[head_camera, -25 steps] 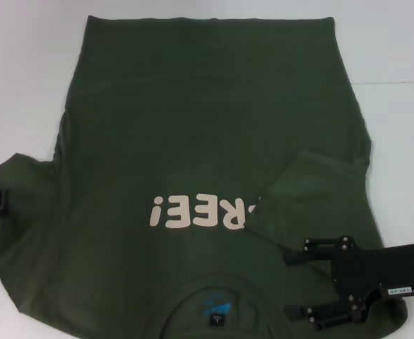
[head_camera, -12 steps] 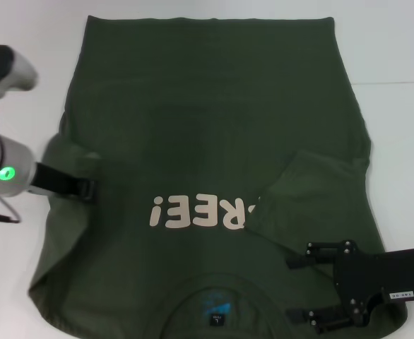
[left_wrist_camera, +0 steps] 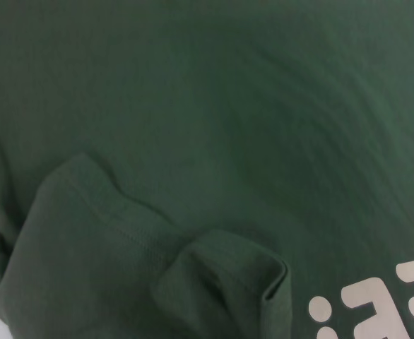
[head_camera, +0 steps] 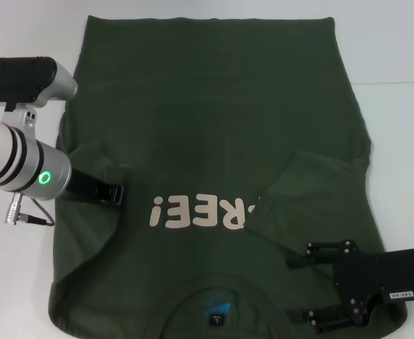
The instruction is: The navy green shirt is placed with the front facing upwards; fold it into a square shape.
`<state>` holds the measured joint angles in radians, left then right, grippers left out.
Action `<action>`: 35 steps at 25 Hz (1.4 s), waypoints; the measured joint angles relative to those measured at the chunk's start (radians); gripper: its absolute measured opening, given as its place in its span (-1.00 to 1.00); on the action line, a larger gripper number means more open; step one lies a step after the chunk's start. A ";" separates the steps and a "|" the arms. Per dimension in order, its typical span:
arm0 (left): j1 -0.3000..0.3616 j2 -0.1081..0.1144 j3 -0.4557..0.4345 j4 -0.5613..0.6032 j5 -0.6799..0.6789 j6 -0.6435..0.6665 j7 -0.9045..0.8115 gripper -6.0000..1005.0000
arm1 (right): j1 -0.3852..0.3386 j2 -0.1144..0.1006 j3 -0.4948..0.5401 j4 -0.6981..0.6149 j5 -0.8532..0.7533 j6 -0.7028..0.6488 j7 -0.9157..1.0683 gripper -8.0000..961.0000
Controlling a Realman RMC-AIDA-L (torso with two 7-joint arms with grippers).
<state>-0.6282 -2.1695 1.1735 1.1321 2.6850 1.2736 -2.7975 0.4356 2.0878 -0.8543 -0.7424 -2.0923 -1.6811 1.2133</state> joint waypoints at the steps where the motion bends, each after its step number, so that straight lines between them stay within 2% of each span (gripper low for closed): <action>1: -0.002 0.002 -0.004 -0.007 -0.005 -0.001 -0.001 -0.89 | 0.000 0.000 0.000 0.000 0.000 0.000 0.000 0.81; 4: -0.005 0.005 -0.009 -0.022 -0.015 0.002 -0.003 -0.89 | 0.000 0.000 0.000 -0.001 0.002 0.000 -0.002 0.81; 9: -0.002 0.005 -0.015 -0.023 -0.045 0.017 0.004 -0.69 | 0.000 -0.005 0.000 -0.009 0.007 -0.008 -0.003 0.81; 13: -0.003 0.007 -0.072 -0.016 -0.128 0.042 0.033 -0.47 | 0.004 -0.011 0.003 -0.012 0.010 -0.011 -0.001 0.81; 18: 0.003 0.009 -0.252 -0.047 -0.355 0.152 0.247 -0.18 | 0.000 -0.014 0.043 -0.044 0.009 -0.040 -0.001 0.81; 20: 0.003 0.018 -0.338 -0.094 -0.462 0.231 0.363 -0.02 | -0.003 -0.014 0.064 -0.059 0.007 -0.055 -0.001 0.81; 22: 0.009 0.037 -0.408 -0.147 -0.545 0.304 0.485 0.13 | -0.008 -0.016 0.094 -0.077 0.005 -0.077 0.000 0.81; 24: 0.020 0.053 -0.452 -0.191 -0.600 0.359 0.587 0.29 | -0.013 -0.020 0.112 -0.101 0.002 -0.103 0.003 0.81; 27: 0.044 0.081 -0.489 -0.239 -0.667 0.457 0.752 0.52 | -0.023 -0.032 0.124 -0.162 -0.023 -0.149 0.042 0.81; 30: 0.061 0.089 -0.488 -0.243 -0.670 0.538 0.875 0.72 | -0.034 -0.039 0.133 -0.251 -0.058 -0.191 0.127 0.81; 33: 0.070 0.088 -0.483 -0.249 -0.663 0.605 0.994 0.90 | -0.056 -0.032 0.143 -0.373 -0.077 -0.229 0.221 0.82; 35: 0.073 0.083 -0.478 -0.252 -0.663 0.621 1.030 0.90 | -0.071 -0.018 0.148 -0.480 -0.084 -0.250 0.288 0.81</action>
<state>-0.5553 -2.0869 0.6951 0.8802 2.0219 1.8947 -1.7678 0.3646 2.0700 -0.7060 -1.2227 -2.1766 -1.9310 1.5012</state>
